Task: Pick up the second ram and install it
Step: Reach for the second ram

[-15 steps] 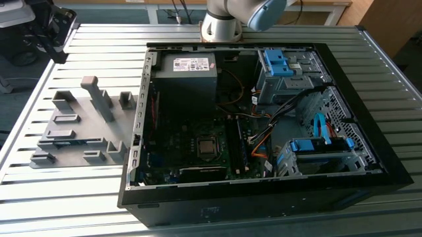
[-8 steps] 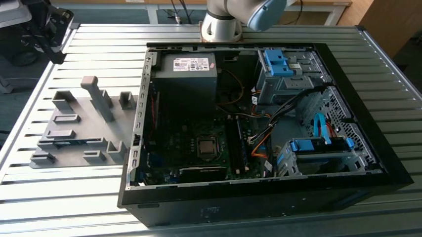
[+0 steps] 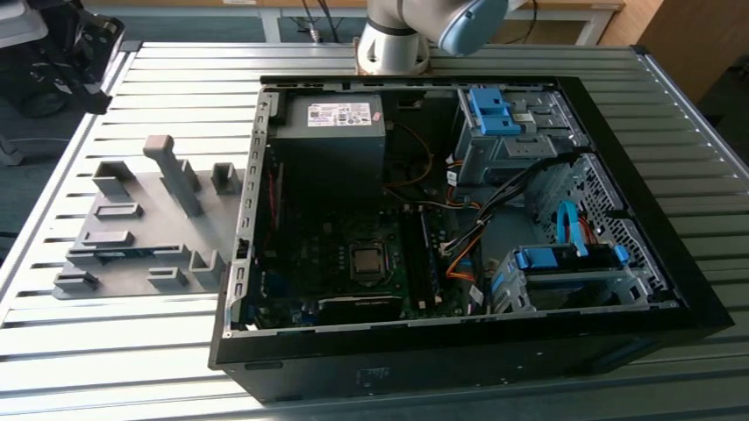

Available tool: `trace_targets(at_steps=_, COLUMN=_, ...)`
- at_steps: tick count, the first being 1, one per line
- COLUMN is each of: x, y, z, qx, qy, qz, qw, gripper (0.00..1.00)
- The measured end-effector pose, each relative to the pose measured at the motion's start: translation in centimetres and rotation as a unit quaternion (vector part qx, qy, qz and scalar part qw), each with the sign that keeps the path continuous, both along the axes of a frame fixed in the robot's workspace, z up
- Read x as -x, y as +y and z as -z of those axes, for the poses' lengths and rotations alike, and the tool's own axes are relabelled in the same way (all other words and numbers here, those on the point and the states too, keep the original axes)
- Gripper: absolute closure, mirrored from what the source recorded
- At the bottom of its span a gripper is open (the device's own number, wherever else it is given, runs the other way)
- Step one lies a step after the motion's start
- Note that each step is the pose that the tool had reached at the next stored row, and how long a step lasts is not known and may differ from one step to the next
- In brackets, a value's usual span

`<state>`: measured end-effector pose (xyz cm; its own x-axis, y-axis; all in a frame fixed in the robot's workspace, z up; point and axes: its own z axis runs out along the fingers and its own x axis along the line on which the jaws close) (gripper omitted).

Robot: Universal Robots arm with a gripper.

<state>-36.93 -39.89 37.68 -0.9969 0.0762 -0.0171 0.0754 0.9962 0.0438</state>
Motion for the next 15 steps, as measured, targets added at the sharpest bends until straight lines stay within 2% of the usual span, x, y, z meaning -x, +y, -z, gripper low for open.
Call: trace_targets(at_steps=15, x=1.5, y=0.00, z=0.17, qx=0.0000, qy=0.0002, qz=0.000, qw=1.0000, gripper=0.89)
